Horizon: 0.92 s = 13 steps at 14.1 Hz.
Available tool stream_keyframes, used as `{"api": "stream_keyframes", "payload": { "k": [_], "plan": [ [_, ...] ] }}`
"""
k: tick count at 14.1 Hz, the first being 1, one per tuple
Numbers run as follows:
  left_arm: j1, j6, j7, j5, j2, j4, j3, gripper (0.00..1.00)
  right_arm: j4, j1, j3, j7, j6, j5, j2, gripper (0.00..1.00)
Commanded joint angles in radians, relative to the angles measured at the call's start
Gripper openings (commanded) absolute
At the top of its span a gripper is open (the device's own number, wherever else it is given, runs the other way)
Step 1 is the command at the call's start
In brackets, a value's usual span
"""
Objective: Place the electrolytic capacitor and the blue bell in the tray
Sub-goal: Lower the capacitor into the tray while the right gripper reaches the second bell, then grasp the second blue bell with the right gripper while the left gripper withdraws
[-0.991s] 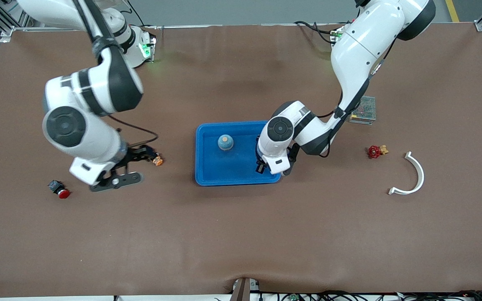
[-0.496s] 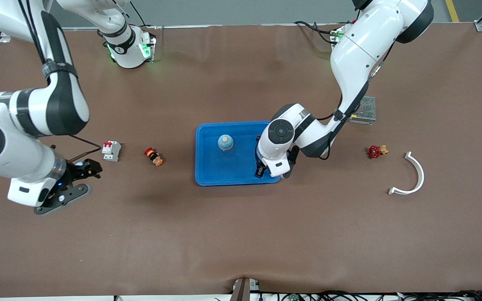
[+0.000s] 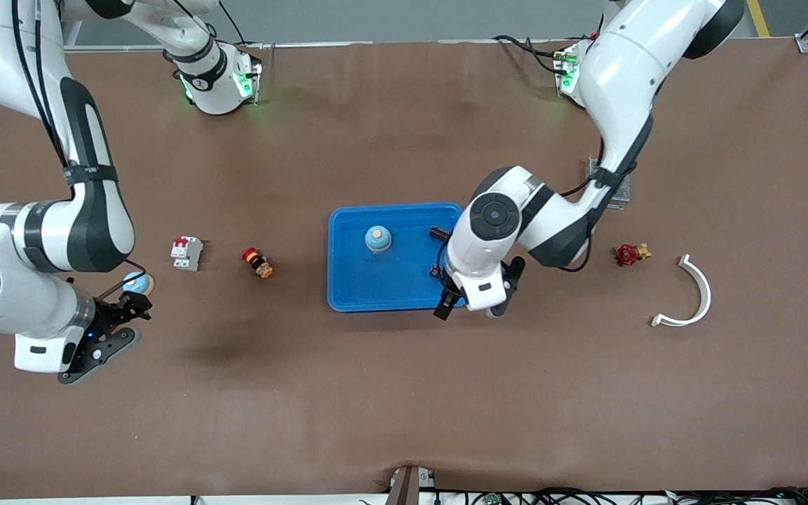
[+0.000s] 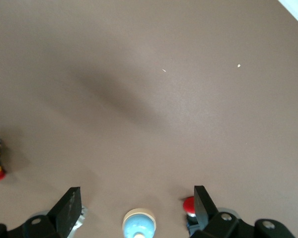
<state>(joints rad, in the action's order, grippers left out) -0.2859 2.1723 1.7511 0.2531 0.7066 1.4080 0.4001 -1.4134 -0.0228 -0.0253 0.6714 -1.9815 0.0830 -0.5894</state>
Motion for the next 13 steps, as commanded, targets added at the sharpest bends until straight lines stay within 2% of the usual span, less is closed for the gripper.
{"api": "stream_keyframes", "payload": {
  "k": [1,6,11,13],
  "plan": [
    [0.030,-0.086,-0.141,0.008,-0.090,0.017,-0.004,1.00,-0.093,0.053,0.021,0.031,-0.068,0.020,0.019,1.00],
    [0.126,-0.230,-0.428,0.008,-0.220,0.023,-0.003,1.00,-0.278,0.150,0.028,0.094,-0.197,0.003,0.040,1.00],
    [0.244,-0.362,-0.709,-0.008,-0.321,0.022,0.005,1.00,-0.400,0.196,0.030,0.146,-0.206,-0.042,0.106,1.00],
    [0.270,-0.420,-0.810,-0.008,-0.352,0.022,0.005,1.00,-0.470,0.204,0.030,0.149,-0.261,-0.049,0.137,1.00]
  ]
}}
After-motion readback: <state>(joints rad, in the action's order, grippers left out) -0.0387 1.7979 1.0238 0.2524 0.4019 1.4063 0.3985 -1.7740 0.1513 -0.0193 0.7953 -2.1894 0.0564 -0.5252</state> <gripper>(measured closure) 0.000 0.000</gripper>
